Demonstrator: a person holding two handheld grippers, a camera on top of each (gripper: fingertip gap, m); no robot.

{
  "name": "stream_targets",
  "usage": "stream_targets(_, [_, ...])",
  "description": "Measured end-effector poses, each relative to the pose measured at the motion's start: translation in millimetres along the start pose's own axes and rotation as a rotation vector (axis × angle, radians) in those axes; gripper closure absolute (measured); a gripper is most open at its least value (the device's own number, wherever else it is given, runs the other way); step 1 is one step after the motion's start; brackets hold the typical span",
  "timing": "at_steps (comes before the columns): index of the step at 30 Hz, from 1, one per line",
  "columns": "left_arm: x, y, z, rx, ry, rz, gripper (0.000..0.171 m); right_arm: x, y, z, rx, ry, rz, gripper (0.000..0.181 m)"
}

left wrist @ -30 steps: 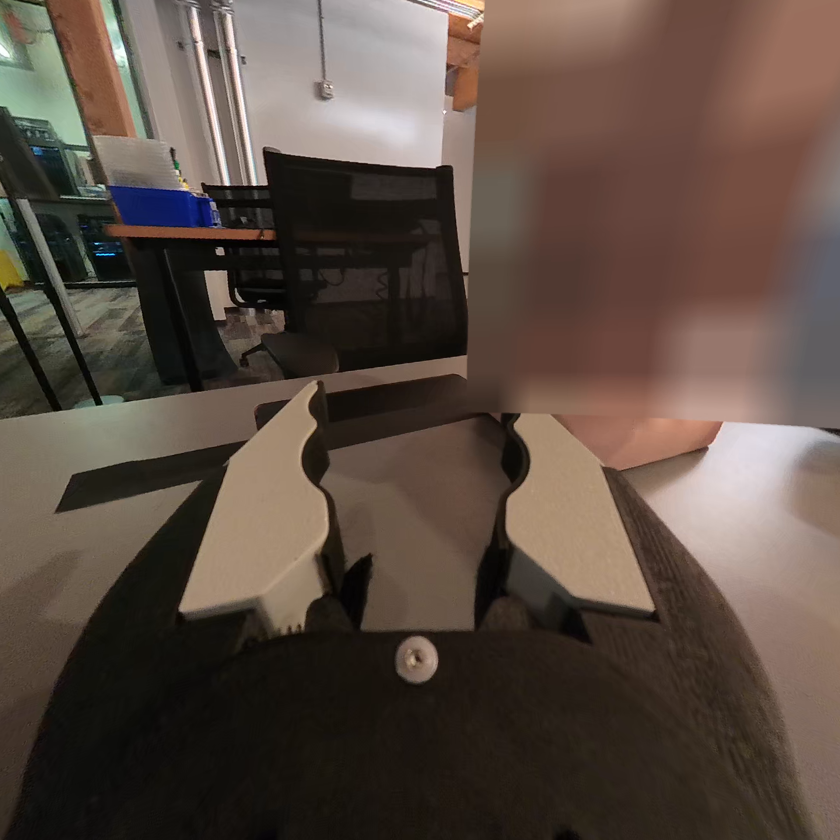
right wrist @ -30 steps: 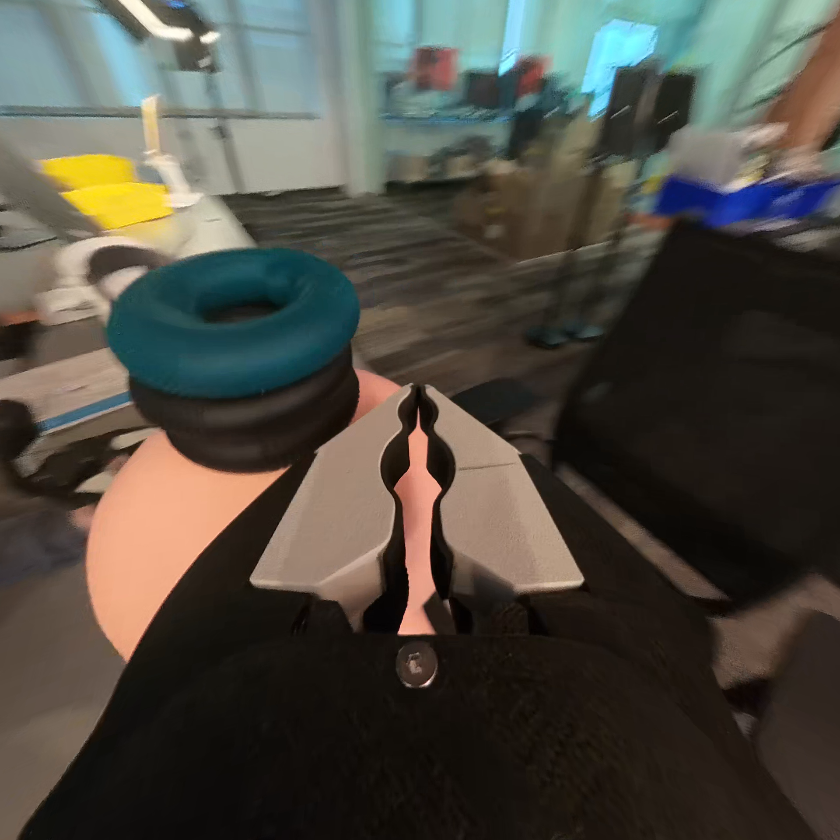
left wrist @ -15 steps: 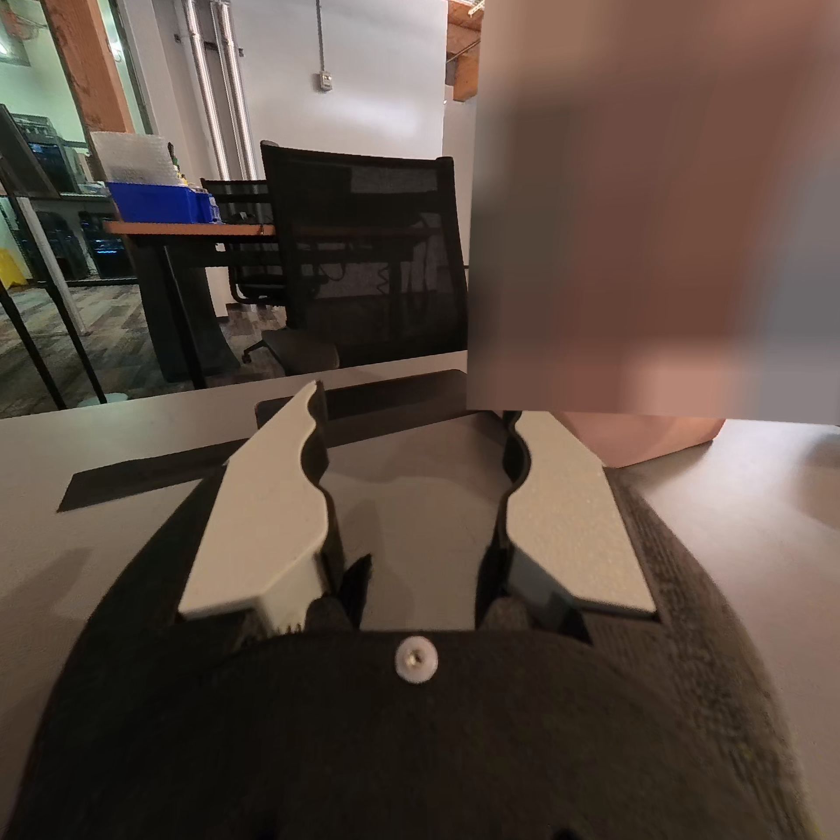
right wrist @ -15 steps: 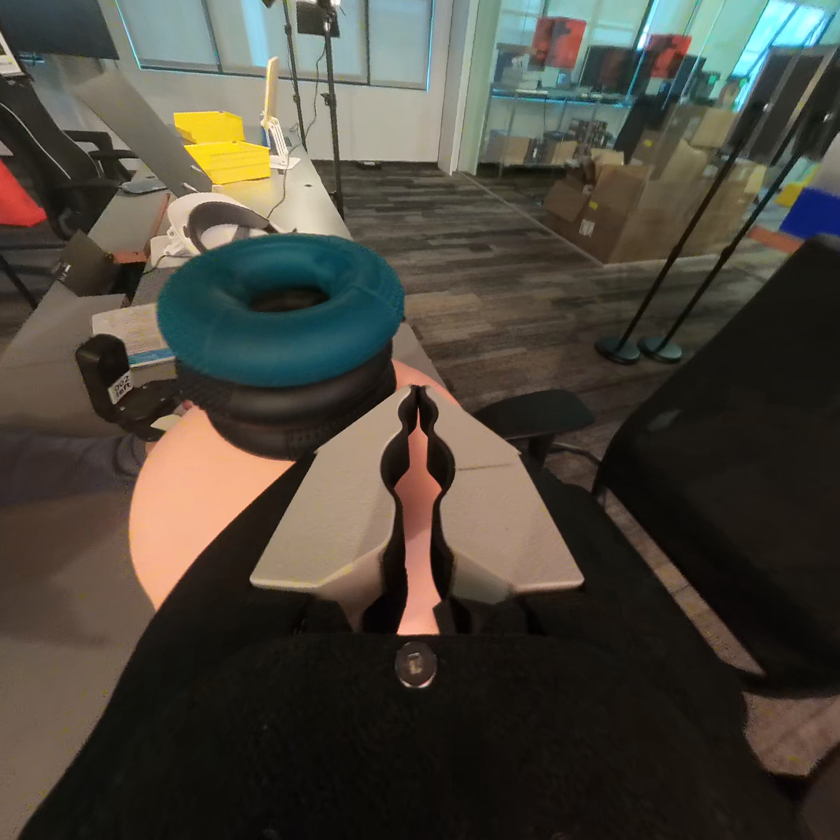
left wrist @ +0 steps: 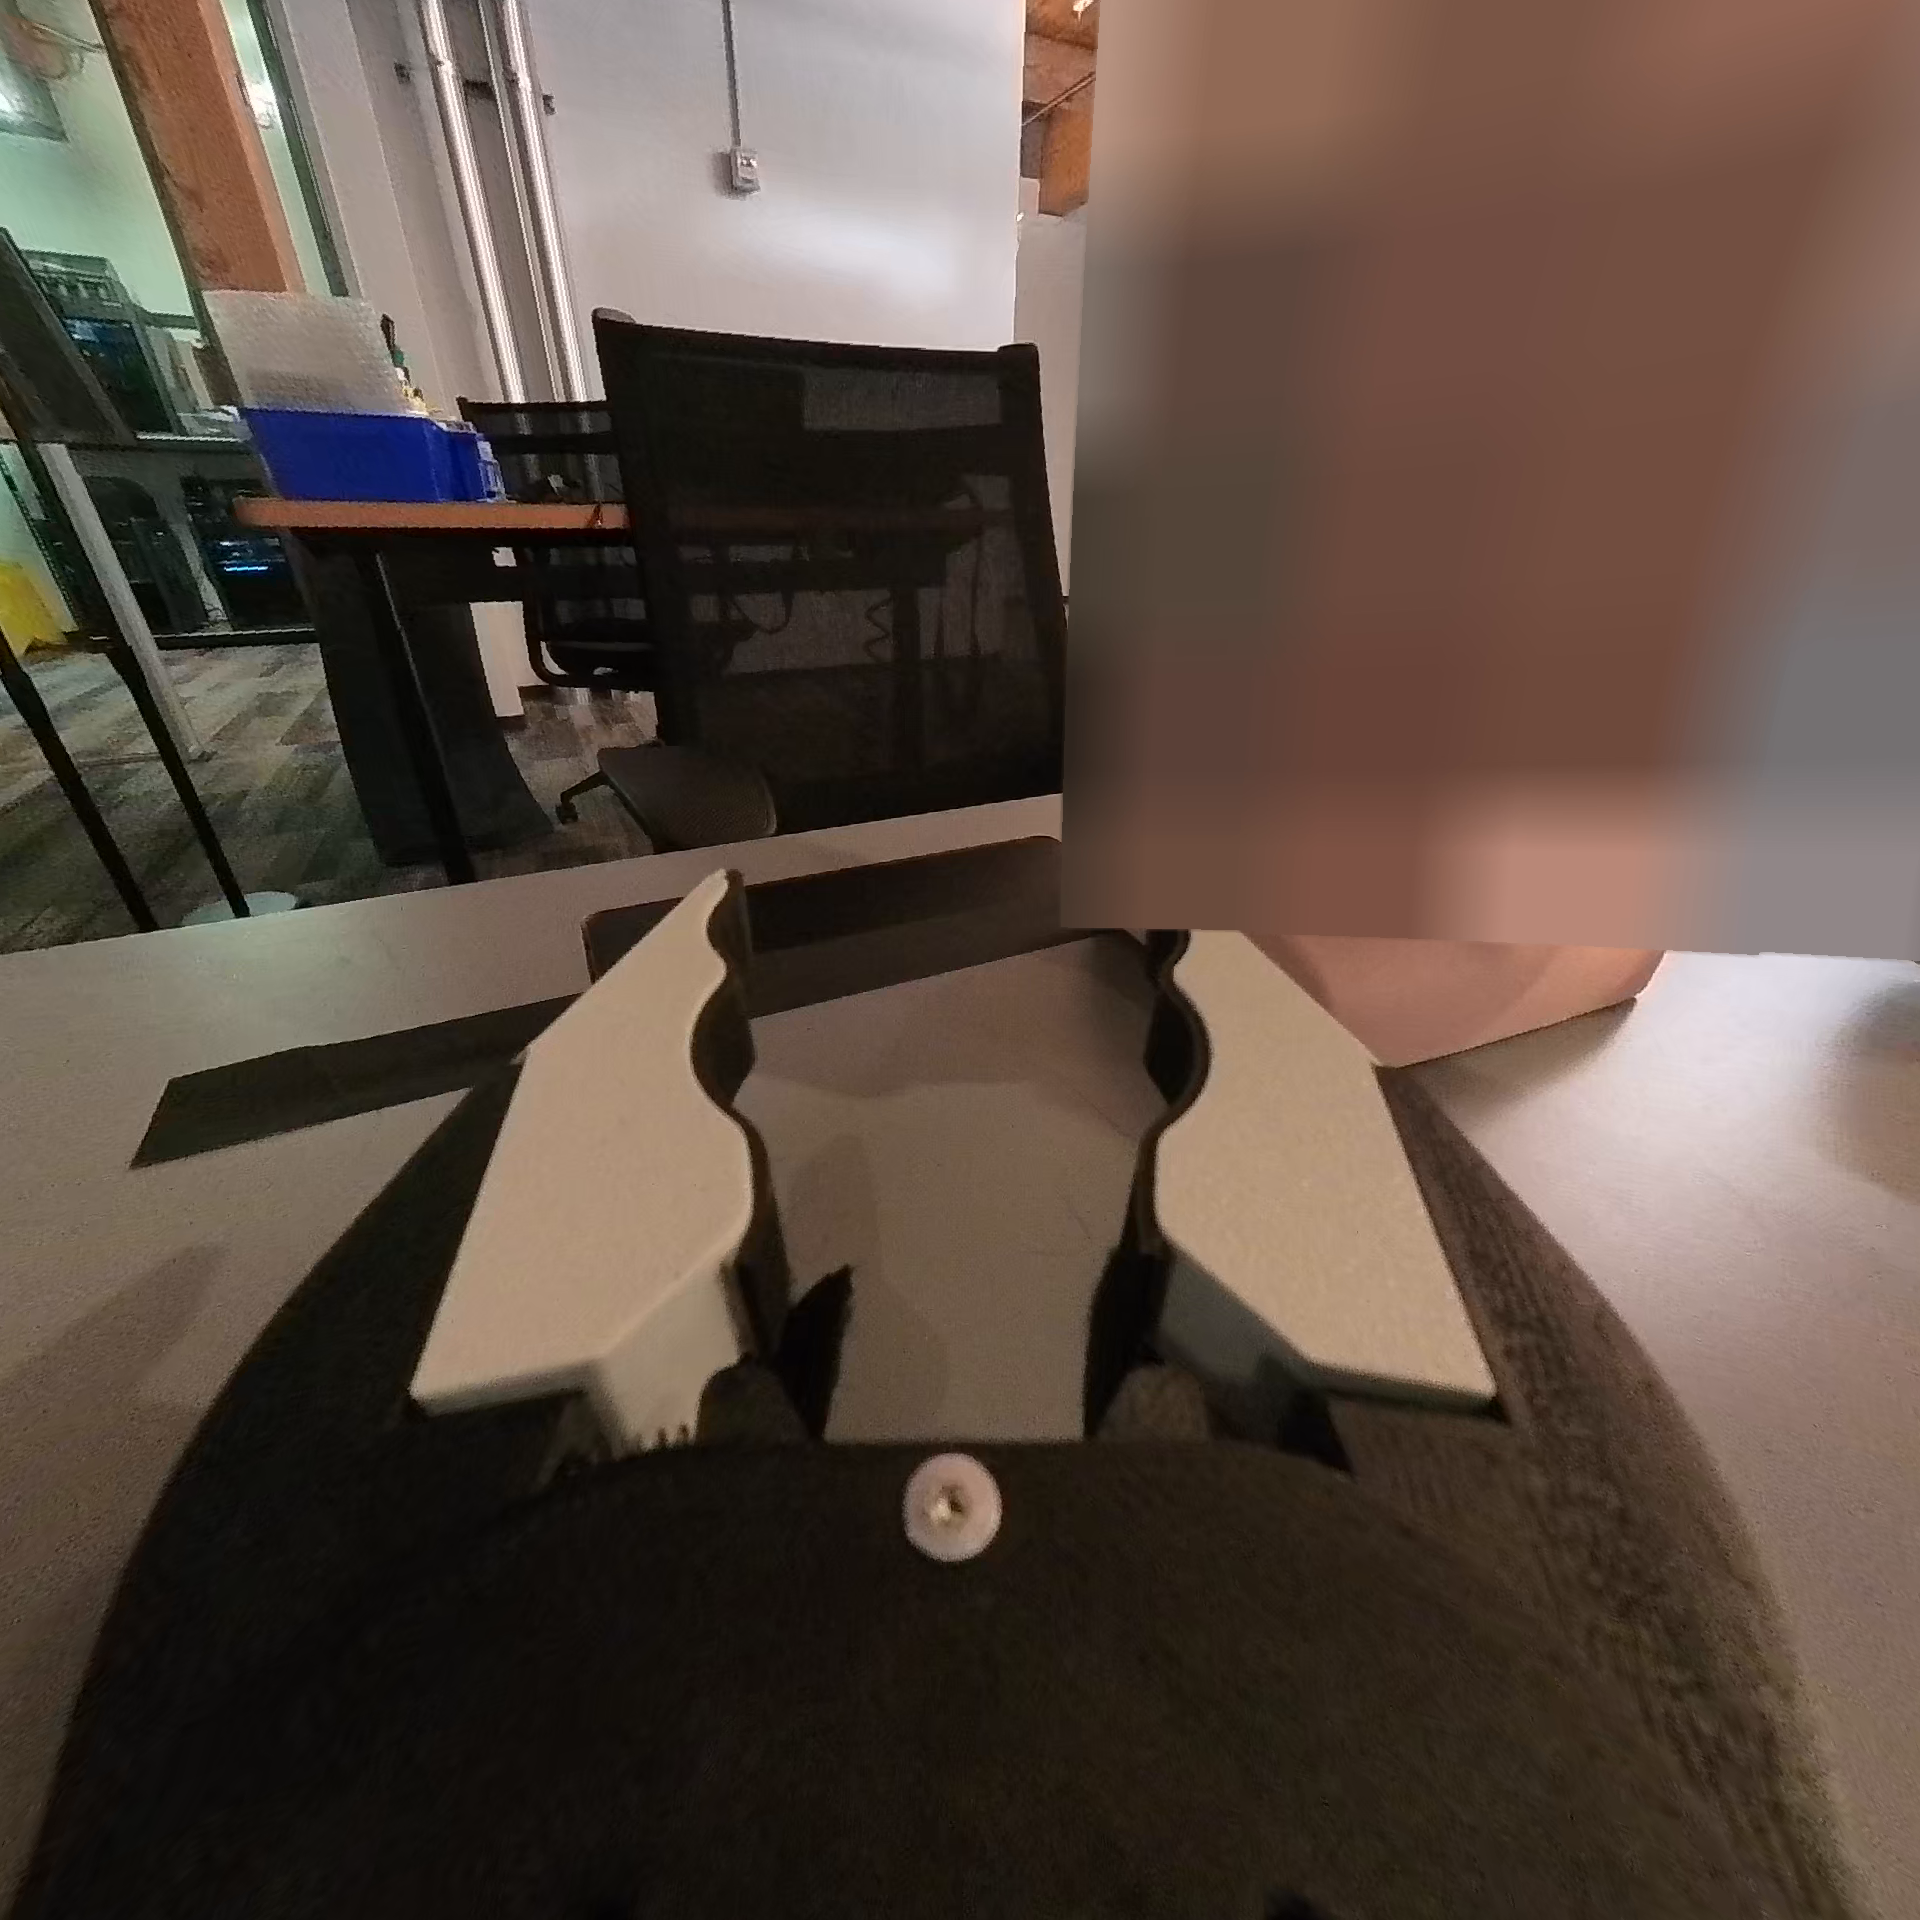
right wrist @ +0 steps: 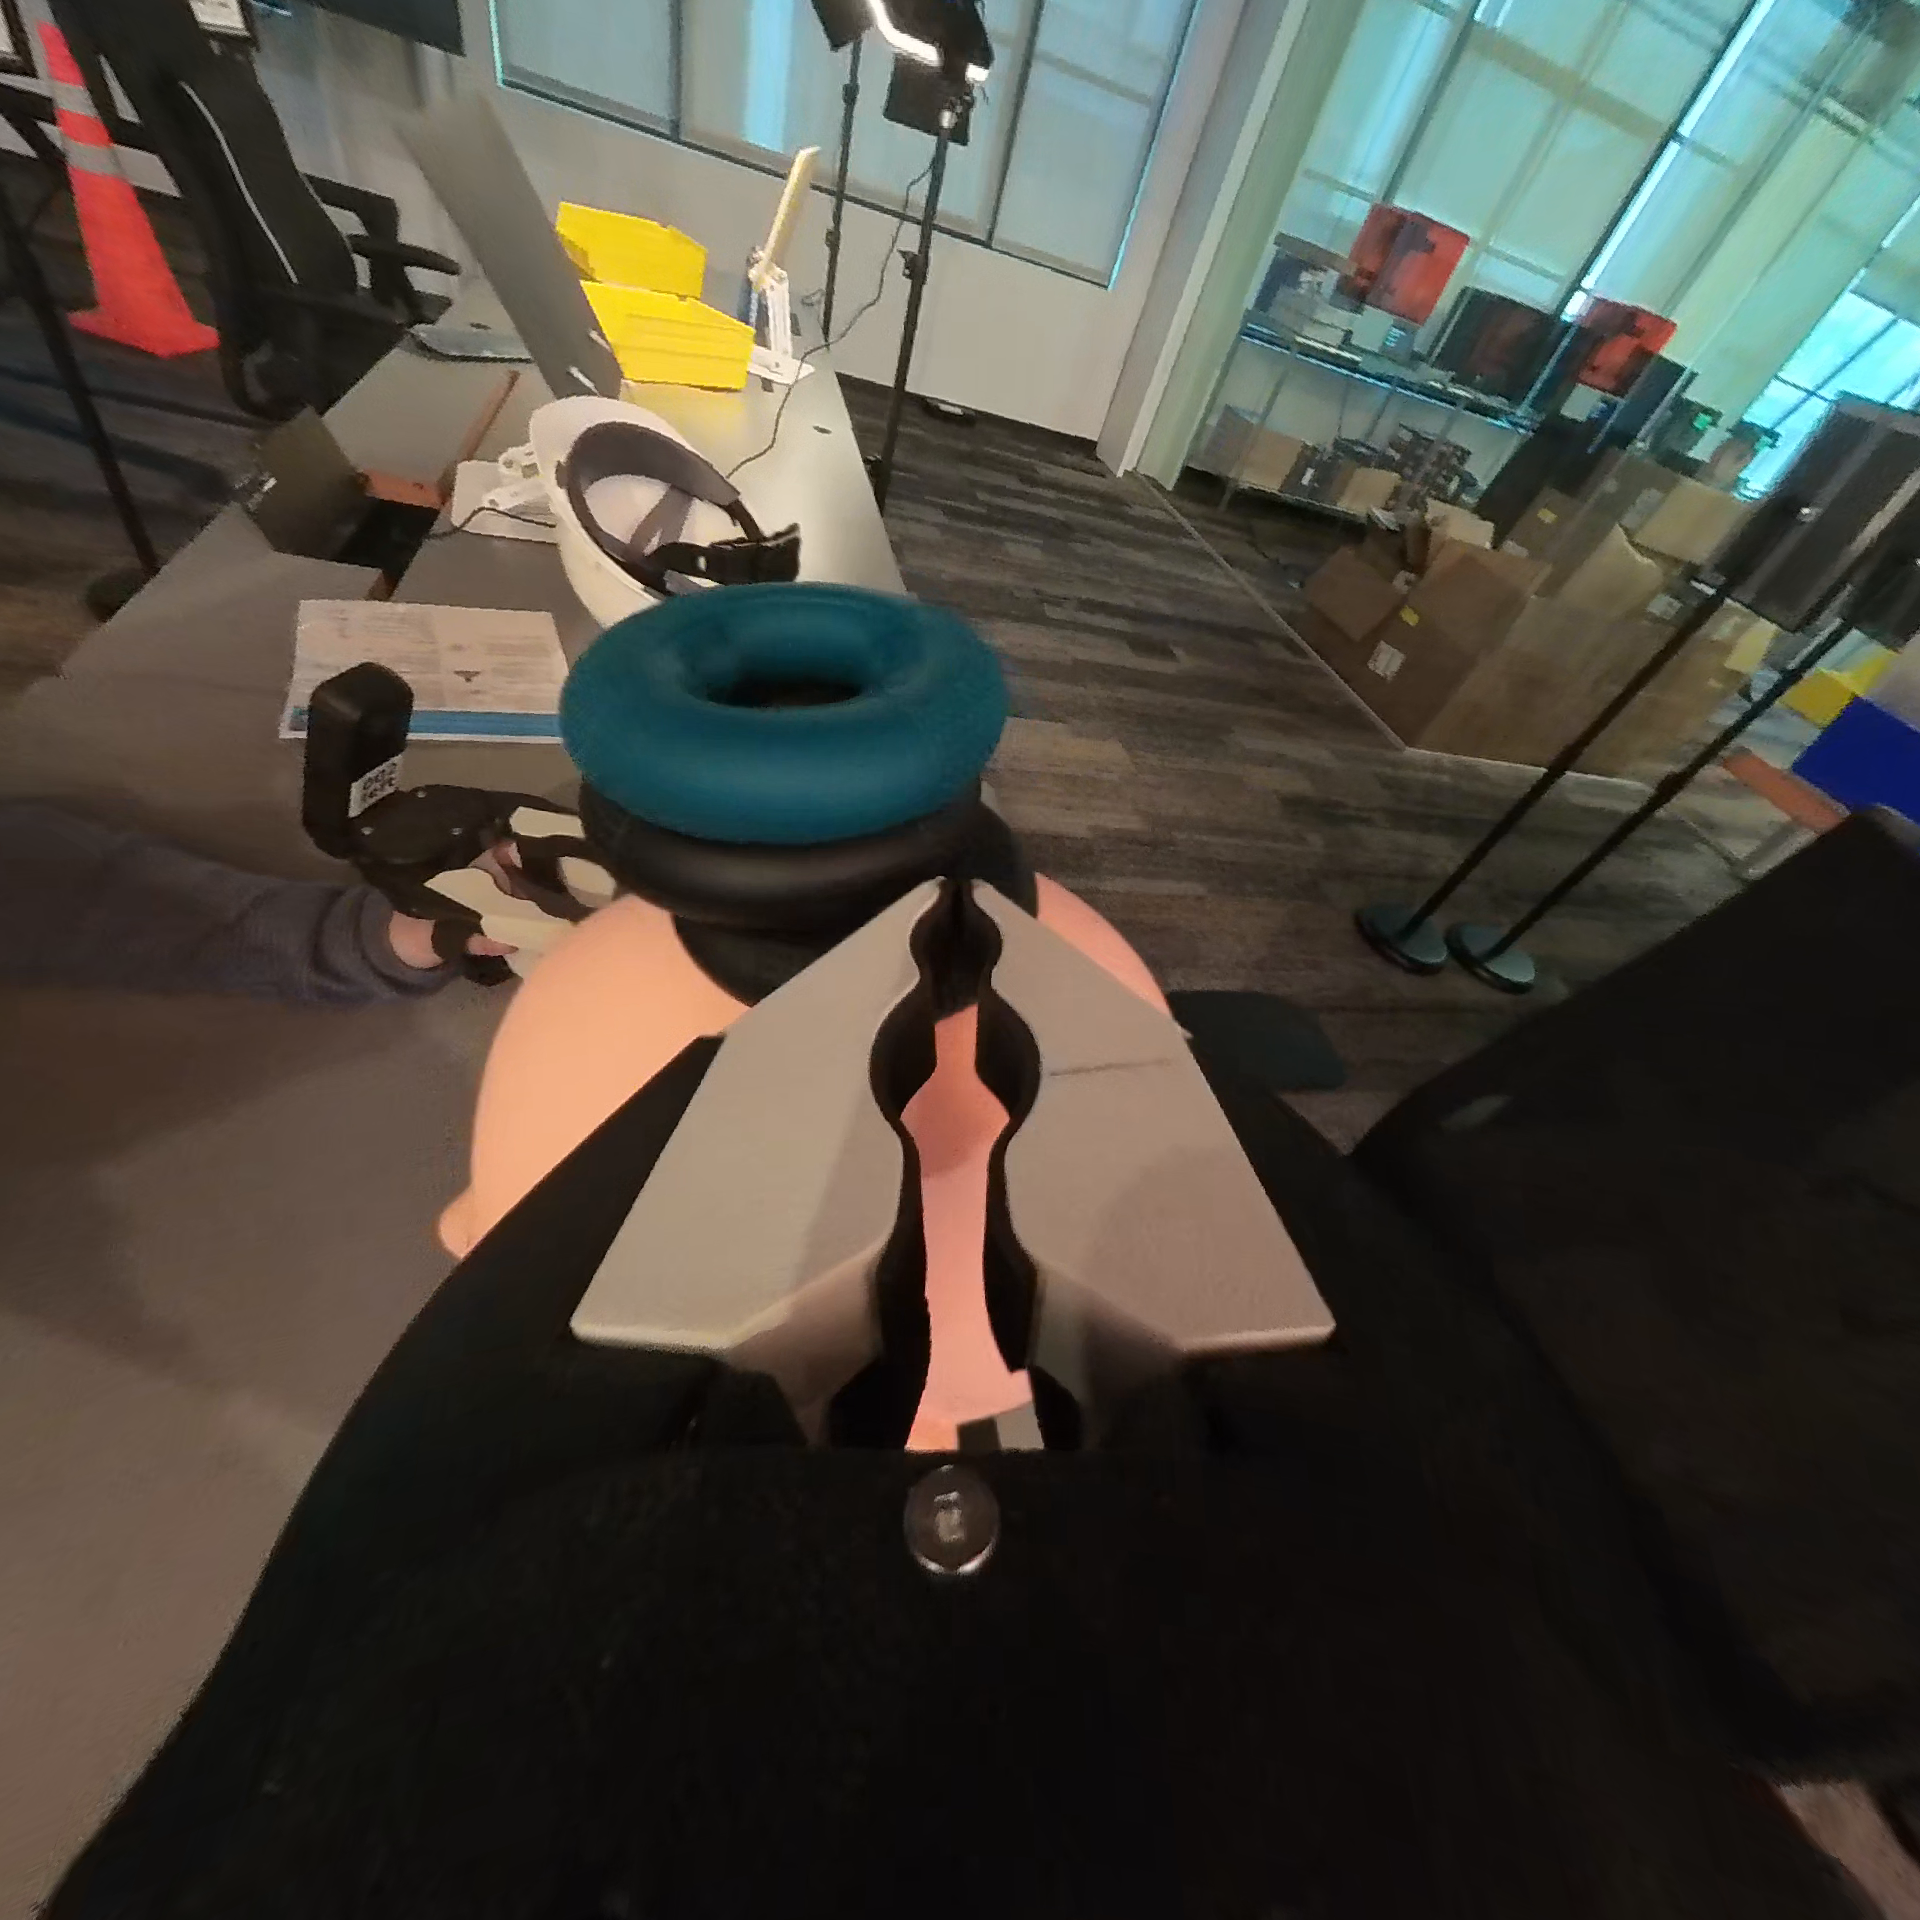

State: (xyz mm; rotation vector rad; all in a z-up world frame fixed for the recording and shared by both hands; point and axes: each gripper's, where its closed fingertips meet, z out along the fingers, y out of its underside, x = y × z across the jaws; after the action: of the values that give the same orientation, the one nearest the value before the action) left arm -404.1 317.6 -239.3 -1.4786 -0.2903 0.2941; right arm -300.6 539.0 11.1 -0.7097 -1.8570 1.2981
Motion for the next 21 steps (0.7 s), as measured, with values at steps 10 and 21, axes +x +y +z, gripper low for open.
stream_targets(10, [-1,0,-2,-0.005,0.0,0.009,0.098,-47,-23,12,0.004,-0.098,-0.13,0.181])
stream_targets(21, [9,1,0,-0.037,-0.018,0.048,0.102,-49,-60,-23,0.302,0.301,-0.057,0.181])
